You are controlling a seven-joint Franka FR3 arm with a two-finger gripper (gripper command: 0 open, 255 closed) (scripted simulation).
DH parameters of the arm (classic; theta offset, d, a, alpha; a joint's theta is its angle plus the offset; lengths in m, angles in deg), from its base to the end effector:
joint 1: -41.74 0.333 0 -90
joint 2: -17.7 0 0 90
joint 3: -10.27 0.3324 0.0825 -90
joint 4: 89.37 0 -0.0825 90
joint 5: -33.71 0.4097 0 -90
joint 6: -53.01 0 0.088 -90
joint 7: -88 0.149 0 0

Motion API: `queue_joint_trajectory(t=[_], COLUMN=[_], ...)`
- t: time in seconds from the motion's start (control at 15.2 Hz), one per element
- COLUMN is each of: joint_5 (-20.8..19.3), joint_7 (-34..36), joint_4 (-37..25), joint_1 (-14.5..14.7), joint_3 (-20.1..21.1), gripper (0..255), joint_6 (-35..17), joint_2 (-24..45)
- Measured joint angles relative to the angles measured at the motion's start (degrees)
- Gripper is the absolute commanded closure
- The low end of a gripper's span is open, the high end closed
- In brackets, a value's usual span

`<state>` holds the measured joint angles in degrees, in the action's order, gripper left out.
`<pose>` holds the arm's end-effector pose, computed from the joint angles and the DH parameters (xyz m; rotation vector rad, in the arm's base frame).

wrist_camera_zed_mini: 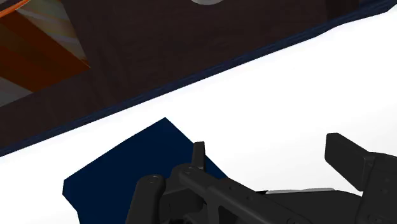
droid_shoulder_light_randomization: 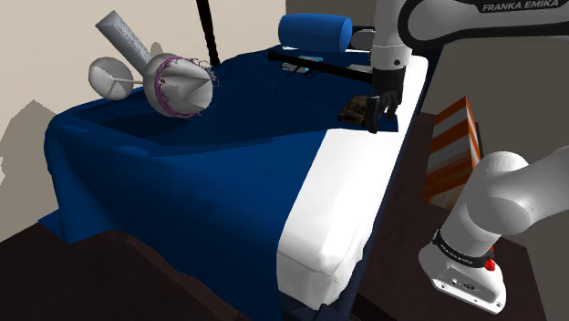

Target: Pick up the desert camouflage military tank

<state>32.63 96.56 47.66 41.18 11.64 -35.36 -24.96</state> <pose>0.3222 0.0028 0.5270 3.0866 -0.2195 -0.1576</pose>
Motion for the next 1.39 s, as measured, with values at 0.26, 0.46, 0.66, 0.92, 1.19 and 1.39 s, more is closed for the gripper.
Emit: queue_joint_trajectory(t=[0.26, 0.46, 0.66, 0.92, 1.19, 1.39], joint_5=[-1.21, -2.65, -3.32, -3.45, -3.49, -3.61], joint_7=[-4.96, -12.36, -19.87, -29.02, -30.08, -30.06], joint_4=[-3.93, -9.85, -16.75, -24.74, -22.5, -19.67], joint_1=[0.86, 2.04, 3.49, 5.05, 5.26, 5.21], joint_3=[-1.81, -4.53, -6.92, -9.74, -10.02, -10.09], gripper=[0, 0, 0, 0, 0, 0], joint_6=[-0.03, 0.22, 0.77, 1.52, -0.9, -3.07], joint_2=[2.88, 6.97, 11.71, 17.14, 17.09, 16.41])
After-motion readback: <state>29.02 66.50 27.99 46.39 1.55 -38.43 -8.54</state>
